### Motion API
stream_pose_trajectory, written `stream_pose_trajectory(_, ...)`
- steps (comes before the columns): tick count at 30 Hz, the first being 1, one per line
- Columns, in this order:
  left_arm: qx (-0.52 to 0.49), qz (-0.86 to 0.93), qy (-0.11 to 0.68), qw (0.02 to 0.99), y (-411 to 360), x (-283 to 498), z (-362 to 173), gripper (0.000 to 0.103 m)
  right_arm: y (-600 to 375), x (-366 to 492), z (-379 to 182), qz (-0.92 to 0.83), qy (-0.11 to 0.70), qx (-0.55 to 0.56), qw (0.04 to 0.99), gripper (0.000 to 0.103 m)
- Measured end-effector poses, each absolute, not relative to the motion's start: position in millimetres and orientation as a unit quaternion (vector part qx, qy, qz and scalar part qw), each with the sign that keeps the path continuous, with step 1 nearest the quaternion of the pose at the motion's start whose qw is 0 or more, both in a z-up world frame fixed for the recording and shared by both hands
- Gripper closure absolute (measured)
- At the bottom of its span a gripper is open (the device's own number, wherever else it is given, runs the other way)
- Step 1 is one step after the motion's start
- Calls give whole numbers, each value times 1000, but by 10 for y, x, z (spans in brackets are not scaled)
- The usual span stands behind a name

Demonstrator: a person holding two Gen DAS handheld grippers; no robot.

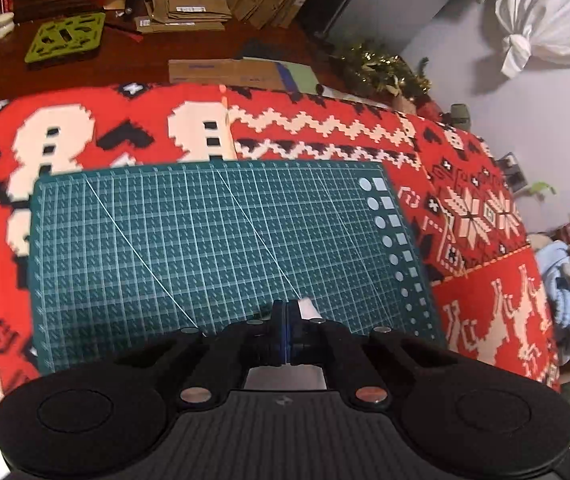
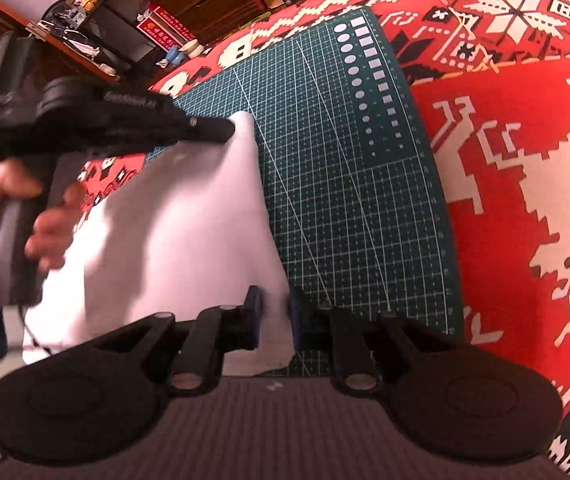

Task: Fold clothes

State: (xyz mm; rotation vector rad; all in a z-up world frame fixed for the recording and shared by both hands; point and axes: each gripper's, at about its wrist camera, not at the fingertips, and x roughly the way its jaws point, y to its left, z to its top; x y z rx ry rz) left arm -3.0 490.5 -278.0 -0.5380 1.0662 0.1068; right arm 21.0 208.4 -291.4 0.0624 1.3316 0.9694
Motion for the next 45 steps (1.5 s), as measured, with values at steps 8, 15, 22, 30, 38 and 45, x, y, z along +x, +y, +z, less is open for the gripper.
stream_pose_trajectory(8, -316, 62, 504, 802, 4770, -270, -2468, 73, 2140, 401, -3002, 460, 601, 48, 652, 79)
stream_pose_trajectory(15, -308, 81, 564, 762, 4417, -394, -2386, 58, 2337, 413, -3003, 470, 594, 34, 652, 89)
stream_pose_trajectory(22, -330, 130, 593, 723, 4308, -342, -2228, 42, 2469, 154, -2489, 485, 542, -23, 686, 93)
stream_pose_trajectory(30, -227, 144, 713, 648, 4224, 99, -2290, 40, 2547, -199, -2051, 503, 493, -45, 708, 94)
stream_pose_trajectory(38, -145, 133, 790, 581, 4033, 256, -2512, 77, 2529, -196, -2141, 498, 500, -32, 707, 93)
stream_pose_trajectory(45, -177, 159, 765, 599, 4164, 3, -2131, 85, 2203, 73, -2100, 490, 532, 42, 690, 90)
